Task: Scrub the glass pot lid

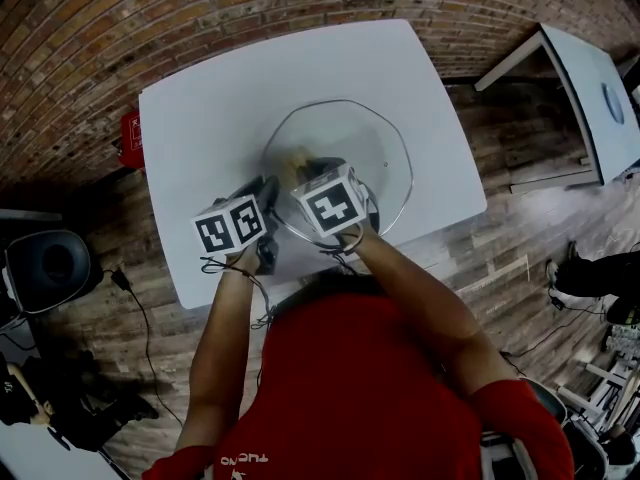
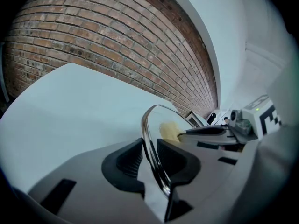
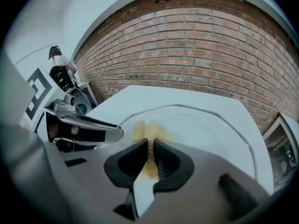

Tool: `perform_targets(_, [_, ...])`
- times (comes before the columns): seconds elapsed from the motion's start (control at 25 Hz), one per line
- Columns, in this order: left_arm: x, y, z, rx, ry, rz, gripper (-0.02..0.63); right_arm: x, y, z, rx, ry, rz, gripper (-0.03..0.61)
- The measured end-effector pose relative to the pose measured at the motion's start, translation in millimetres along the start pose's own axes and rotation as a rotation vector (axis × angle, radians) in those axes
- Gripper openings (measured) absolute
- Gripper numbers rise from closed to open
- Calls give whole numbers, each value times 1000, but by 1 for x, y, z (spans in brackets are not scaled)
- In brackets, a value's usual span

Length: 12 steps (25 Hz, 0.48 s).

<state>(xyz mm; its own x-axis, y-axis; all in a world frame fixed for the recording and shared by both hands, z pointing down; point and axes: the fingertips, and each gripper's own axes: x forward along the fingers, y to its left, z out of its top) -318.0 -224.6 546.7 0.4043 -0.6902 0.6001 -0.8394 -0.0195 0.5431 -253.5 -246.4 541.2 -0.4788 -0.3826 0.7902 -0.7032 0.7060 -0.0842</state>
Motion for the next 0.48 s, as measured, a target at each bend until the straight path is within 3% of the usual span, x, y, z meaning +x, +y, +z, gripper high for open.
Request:
perform_targets(0.24, [-1, 0, 2, -2, 3, 3, 106, -29, -76, -29, 73, 61, -147, 52])
perform_targets(0.48, [-1, -2, 1, -2, 5, 5, 106, -66, -144, -50, 126, 52, -285, 53])
